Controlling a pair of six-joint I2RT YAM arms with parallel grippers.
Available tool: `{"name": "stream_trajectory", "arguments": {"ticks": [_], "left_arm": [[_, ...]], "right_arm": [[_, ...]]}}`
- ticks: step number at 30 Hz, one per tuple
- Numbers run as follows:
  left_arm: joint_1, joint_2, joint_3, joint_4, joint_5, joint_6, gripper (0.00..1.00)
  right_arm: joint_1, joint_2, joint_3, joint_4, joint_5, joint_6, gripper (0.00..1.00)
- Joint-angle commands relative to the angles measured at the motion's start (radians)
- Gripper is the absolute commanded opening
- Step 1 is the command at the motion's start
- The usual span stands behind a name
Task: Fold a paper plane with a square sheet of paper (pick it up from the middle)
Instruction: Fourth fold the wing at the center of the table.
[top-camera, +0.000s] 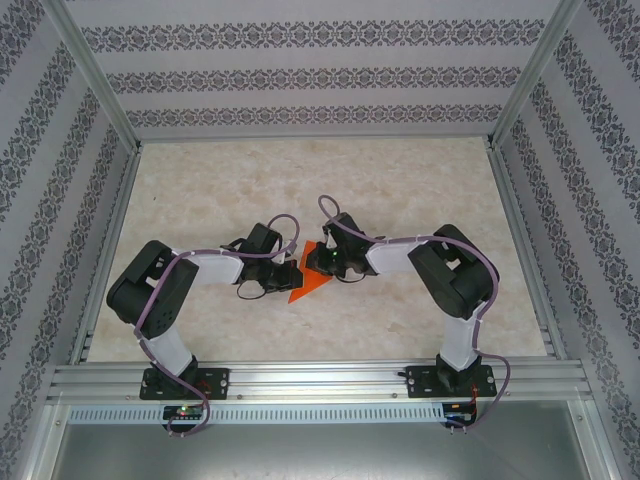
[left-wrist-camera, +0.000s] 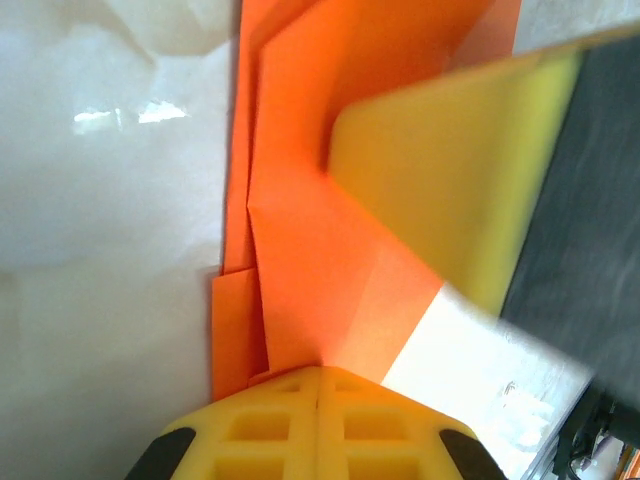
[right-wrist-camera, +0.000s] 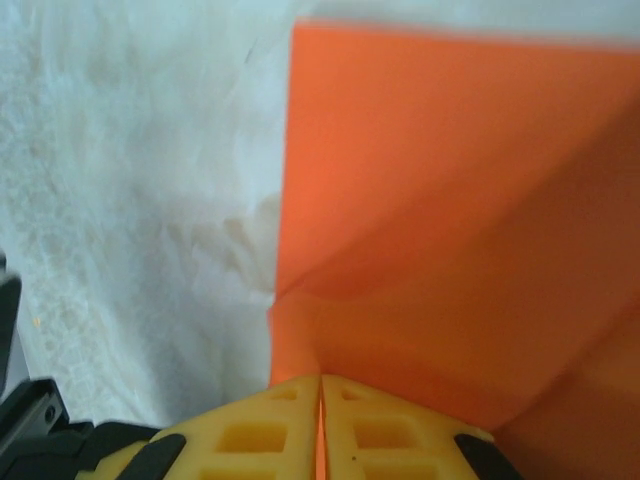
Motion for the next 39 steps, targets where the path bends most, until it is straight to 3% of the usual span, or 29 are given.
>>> {"name": "stream_trajectory", "arguments": {"ticks": [1, 14, 26, 33, 39], "left_arm": [[0.005, 0.062, -0.078, -0.153, -0.156, 0.033, 0.00], [0.005, 0.080, -0.098, -0.147, -0.156, 0.050, 0.00], [0.005, 0.072, -0.091, -0.157, -0.153, 0.056, 0.00], [0.004, 0.075, -0.079, -0.161, -0.145, 0.055, 0.00], [0.005, 0.074, -0.072, -0.163, -0.138, 0.050, 0.00]], "right_arm": [[-0.068, 0.029, 0.000, -0.016, 0.087, -0.031, 0.11], [-0.208, 0.078, 0.054, -0.032, 0.029, -0.078, 0.14], [-0.268, 0.083, 0.134, -0.113, 0.014, -0.119, 0.14], [-0.271, -0.029, 0.174, -0.192, 0.007, -0.157, 0.16], [-0.201, -0.121, 0.113, -0.120, -0.041, -0.109, 0.15]]}}
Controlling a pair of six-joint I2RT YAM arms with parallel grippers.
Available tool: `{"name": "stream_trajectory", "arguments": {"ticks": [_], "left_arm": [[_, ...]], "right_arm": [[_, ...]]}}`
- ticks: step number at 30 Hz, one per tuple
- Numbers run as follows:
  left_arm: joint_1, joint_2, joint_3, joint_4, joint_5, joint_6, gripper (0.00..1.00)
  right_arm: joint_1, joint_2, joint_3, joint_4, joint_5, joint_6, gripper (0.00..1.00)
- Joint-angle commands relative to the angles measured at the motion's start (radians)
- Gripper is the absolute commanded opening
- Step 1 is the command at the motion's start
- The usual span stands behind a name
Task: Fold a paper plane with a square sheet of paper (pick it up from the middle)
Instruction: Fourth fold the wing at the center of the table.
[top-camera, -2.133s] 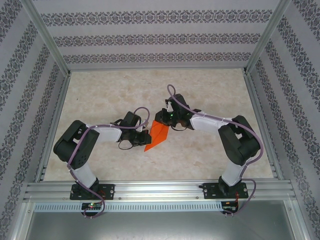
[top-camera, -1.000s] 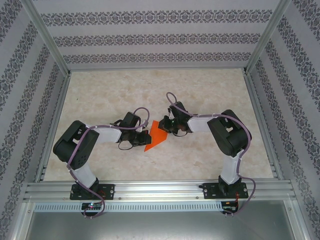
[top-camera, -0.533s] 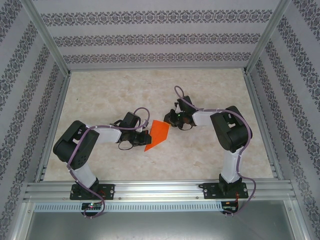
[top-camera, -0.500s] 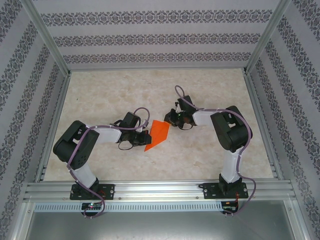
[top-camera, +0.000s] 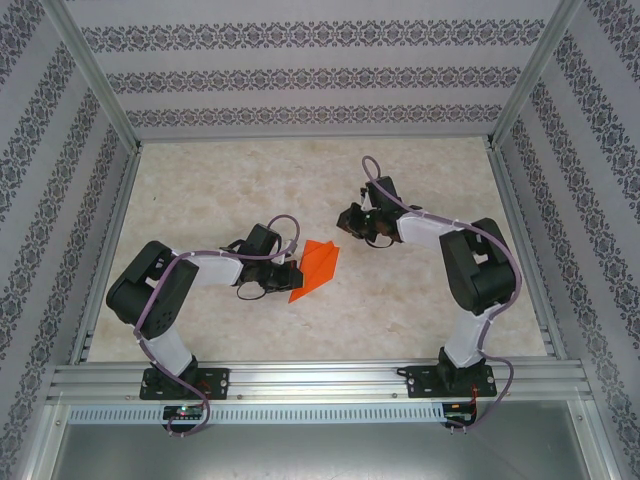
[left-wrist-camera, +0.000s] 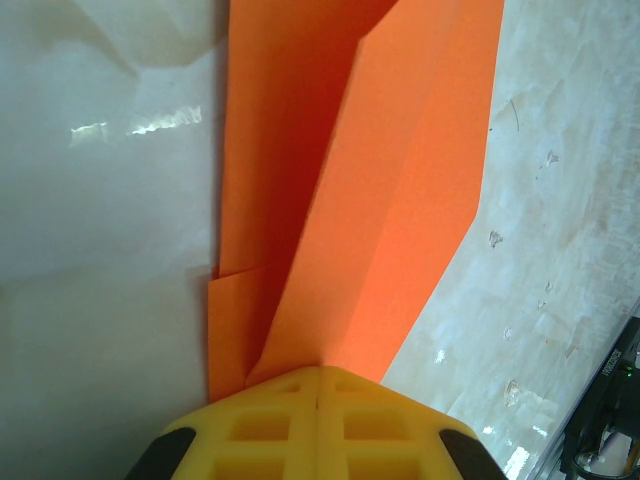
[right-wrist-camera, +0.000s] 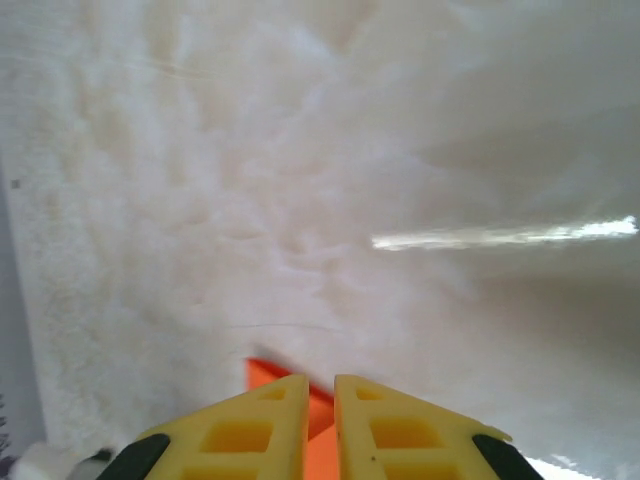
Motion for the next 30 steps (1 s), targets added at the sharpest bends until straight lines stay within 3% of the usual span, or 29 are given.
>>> {"name": "stream_trajectory", "arguments": {"ticks": [1, 12, 22, 30], "left_arm": [[0.005, 0.077, -0.056, -0.197, -0.141, 0.028, 0.00], [0.004, 0.074, -0.052, -0.197, -0.134, 0.026, 0.00], [0.004, 0.014, -0.021, -0.245, -0.097, 0.039, 0.03], [0.006, -0.066, 0.152, -0.278, 0.063, -0.024, 0.05]], "right_arm": [[0.064, -0.050, -0.044, 0.070, -0.040, 0.027, 0.15], [0.222, 0.050, -0.142, 0.259, -0.045, 0.144, 0.14], [0.213, 0.128, -0.171, 0.133, 0.077, 0.084, 0.12], [0.215, 0.135, -0.188, 0.158, 0.065, 0.091, 0.12]]}}
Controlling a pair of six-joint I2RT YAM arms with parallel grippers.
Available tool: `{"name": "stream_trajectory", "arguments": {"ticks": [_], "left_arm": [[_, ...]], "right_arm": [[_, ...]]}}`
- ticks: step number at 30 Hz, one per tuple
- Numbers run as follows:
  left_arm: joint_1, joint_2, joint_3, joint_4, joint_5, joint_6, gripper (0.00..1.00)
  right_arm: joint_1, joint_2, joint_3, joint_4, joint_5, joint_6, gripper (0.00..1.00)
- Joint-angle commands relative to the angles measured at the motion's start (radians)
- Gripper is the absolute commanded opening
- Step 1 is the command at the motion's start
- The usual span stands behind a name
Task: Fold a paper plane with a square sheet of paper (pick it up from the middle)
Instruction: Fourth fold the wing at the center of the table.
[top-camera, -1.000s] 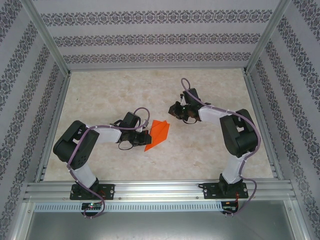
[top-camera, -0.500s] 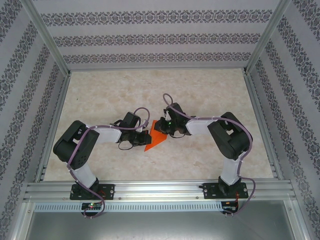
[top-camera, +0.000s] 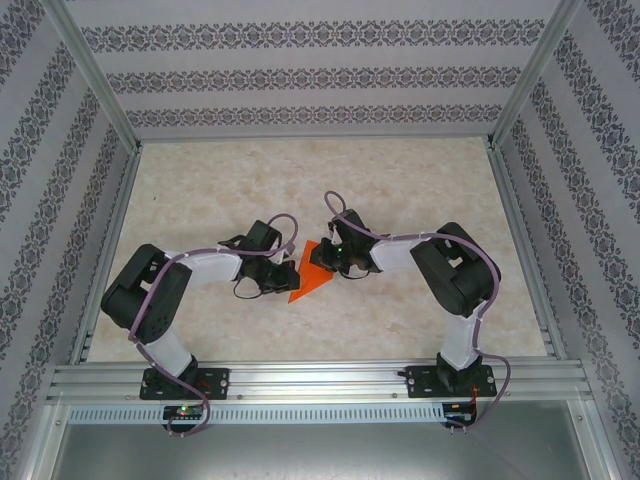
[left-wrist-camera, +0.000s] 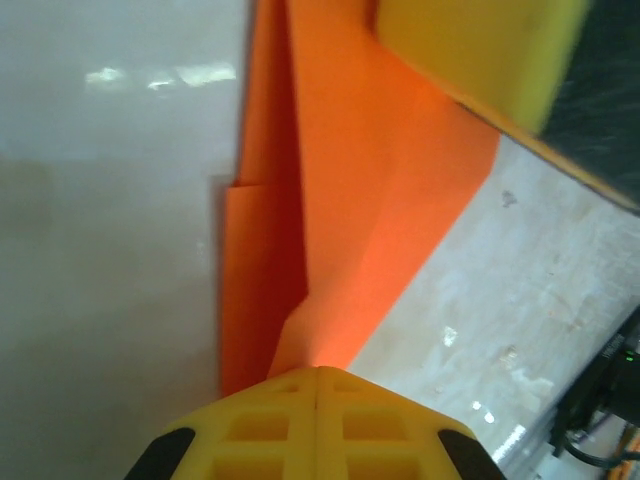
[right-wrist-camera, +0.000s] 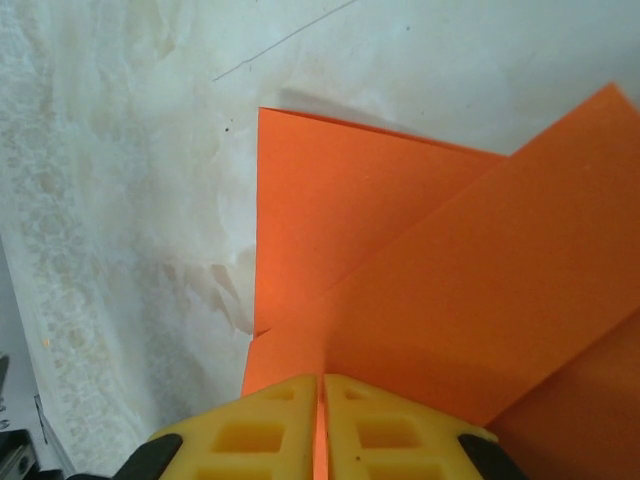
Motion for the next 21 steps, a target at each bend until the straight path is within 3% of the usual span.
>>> {"name": "stream_trajectory", "arguments": {"ticks": [1, 12, 21], "left_arm": [[0.005, -0.019, 0.086, -0.048, 0.068, -0.039, 0.05], [0.006, 0.140, 0.133, 0.118, 0.104, -0.166, 0.06], [0.005, 0.194, 0.106, 0.126, 0.056, -0.160, 0.09]], "right_arm": [[-0.007, 0.056, -0.038, -0.037, 0.069, -0.021, 0.12], [-0.004, 0.067, -0.046, -0.015, 0.068, 0.002, 0.12], [0.004, 0.076, -0.050, -0.008, 0.069, 0.015, 0.12]]}}
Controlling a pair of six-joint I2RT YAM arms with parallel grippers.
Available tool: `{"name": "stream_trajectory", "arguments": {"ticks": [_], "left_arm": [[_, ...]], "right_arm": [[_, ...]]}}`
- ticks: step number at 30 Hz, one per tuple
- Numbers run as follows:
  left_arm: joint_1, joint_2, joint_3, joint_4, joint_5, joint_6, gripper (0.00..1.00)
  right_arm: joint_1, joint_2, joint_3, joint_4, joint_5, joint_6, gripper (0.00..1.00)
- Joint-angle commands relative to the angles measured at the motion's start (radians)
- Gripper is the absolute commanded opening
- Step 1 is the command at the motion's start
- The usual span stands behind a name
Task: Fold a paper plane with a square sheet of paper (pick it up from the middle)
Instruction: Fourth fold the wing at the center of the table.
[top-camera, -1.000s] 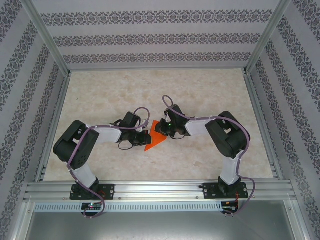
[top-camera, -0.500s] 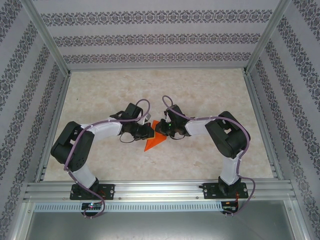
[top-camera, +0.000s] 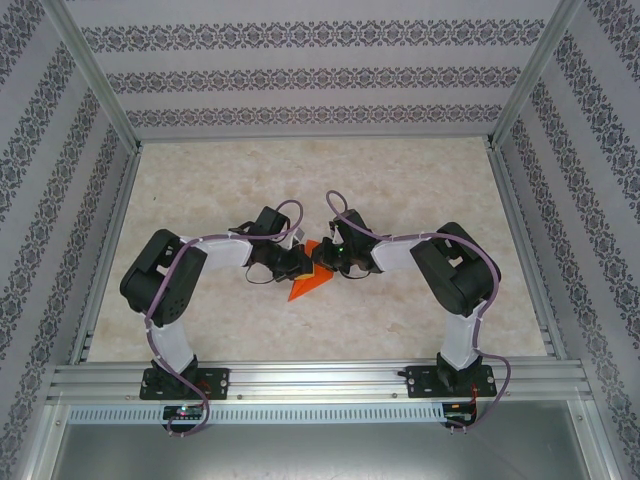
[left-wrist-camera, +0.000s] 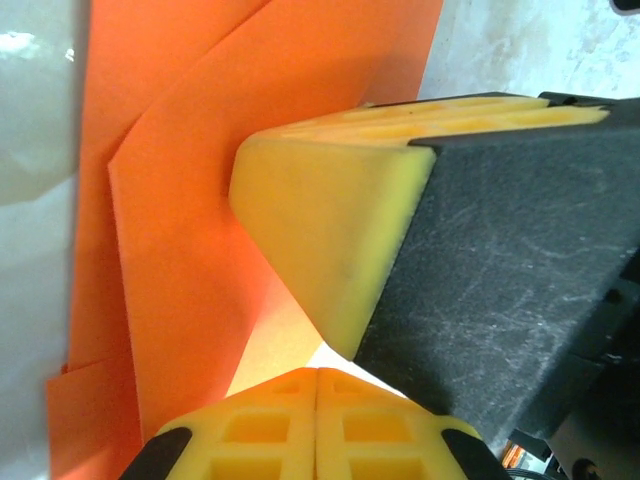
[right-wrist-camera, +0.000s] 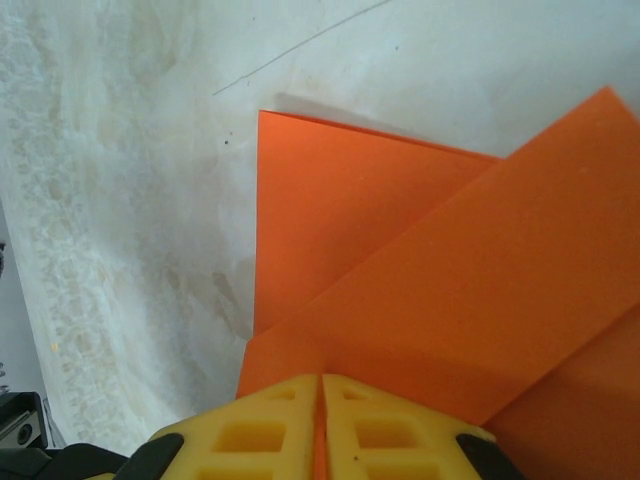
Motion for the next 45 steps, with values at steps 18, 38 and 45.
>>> {"name": "stream_trajectory", "arguments": {"ticks": [18, 38, 45], "left_arm": [[-0.003, -0.002, -0.144, -0.141, -0.185, 0.098, 0.08], [0.020, -0.162, -0.331, -0.150, -0.117, 0.083, 0.09], [0.020, -0.200, -0.339, -0.230, -0.124, 0.131, 0.11]], "right_arm": [[0.006, 0.070, -0.001, -0.080, 0.083, -0.004, 0.13], [0.003, 0.071, 0.009, -0.134, 0.104, -0.032, 0.13], [0.004, 0.074, 0.013, -0.142, 0.106, -0.036, 0.13]]}}
